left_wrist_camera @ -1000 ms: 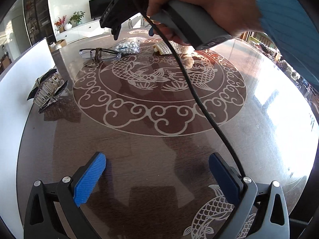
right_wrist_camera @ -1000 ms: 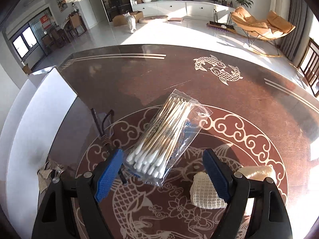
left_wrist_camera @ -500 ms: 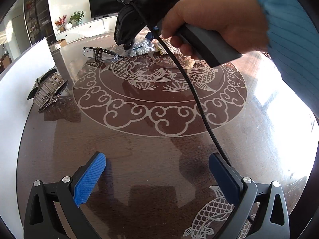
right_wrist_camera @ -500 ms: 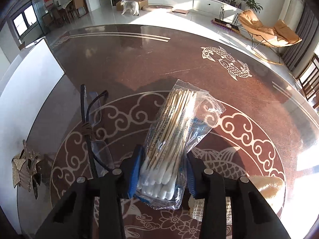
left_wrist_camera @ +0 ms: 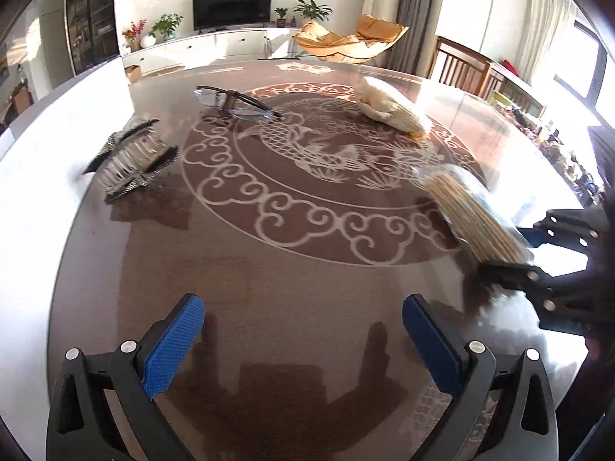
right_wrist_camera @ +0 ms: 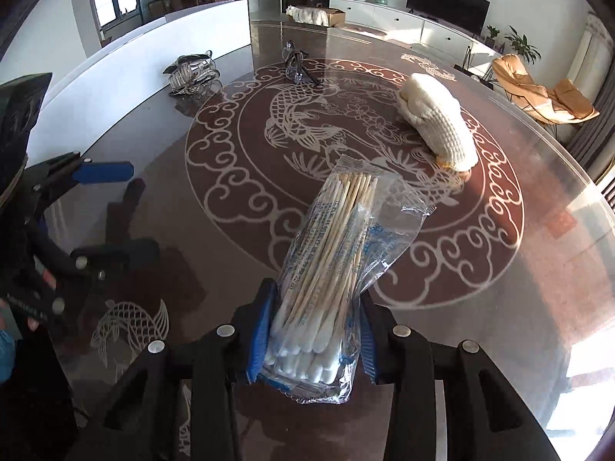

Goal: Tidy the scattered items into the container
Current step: 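Lower the right gripper onto the cotton swab bag and close it, then grasp the rhinestone bow hair clip with the left gripper while the right holds the swab bag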

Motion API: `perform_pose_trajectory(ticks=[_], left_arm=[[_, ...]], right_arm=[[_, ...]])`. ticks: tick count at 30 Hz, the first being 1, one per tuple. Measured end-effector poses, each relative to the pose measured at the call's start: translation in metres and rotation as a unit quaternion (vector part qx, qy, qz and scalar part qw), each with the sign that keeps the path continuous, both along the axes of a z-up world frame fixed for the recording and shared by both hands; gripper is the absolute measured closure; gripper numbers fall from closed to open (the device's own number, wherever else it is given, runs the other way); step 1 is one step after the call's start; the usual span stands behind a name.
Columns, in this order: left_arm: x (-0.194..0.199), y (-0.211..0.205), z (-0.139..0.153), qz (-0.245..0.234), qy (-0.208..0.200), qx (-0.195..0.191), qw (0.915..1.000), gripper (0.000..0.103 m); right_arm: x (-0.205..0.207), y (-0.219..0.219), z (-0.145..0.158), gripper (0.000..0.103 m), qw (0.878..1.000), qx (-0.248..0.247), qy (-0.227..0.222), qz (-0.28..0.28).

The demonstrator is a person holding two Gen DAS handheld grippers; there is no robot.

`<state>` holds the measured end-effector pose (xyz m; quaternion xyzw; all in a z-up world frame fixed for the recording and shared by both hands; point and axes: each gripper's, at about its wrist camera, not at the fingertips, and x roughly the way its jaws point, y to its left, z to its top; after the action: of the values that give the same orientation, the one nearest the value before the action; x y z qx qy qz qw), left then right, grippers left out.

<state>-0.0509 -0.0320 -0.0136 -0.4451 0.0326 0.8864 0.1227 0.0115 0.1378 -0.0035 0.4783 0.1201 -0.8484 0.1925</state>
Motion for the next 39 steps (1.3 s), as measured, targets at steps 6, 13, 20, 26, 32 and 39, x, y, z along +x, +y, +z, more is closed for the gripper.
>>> perform_pose_trajectory(ticks=[6, 13, 20, 26, 32, 39], left_arm=[[-0.066, -0.053, 0.022, 0.105, 0.025, 0.063, 0.9921, 0.000], [-0.129, -0.070, 0.007, 0.169, 0.041, 0.035, 0.9841, 0.000], [-0.157, -0.073, -0.010, 0.134, 0.012, 0.077, 0.9879, 0.044], [-0.114, -0.060, -0.010, 0.060, 0.004, 0.113, 0.9918, 0.074], [-0.025, -0.033, -0.005, -0.019, -0.007, 0.126, 0.9919, 0.076], [0.013, -0.016, -0.005, -0.023, 0.011, 0.084, 0.9961, 0.060]], right_arm=[[0.023, 0.007, -0.001, 0.061, 0.999, -0.019, 0.034, -0.021], [0.022, 0.006, -0.004, 0.059, 0.997, -0.036, 0.060, -0.039], [0.022, 0.007, -0.005, 0.059, 0.996, -0.046, 0.062, -0.049], [0.029, 0.006, -0.005, 0.059, 0.995, -0.047, 0.073, -0.055], [0.030, 0.007, -0.005, 0.059, 0.995, -0.049, 0.074, -0.052], [0.029, 0.004, -0.006, 0.051, 0.995, -0.033, 0.077, -0.058]])
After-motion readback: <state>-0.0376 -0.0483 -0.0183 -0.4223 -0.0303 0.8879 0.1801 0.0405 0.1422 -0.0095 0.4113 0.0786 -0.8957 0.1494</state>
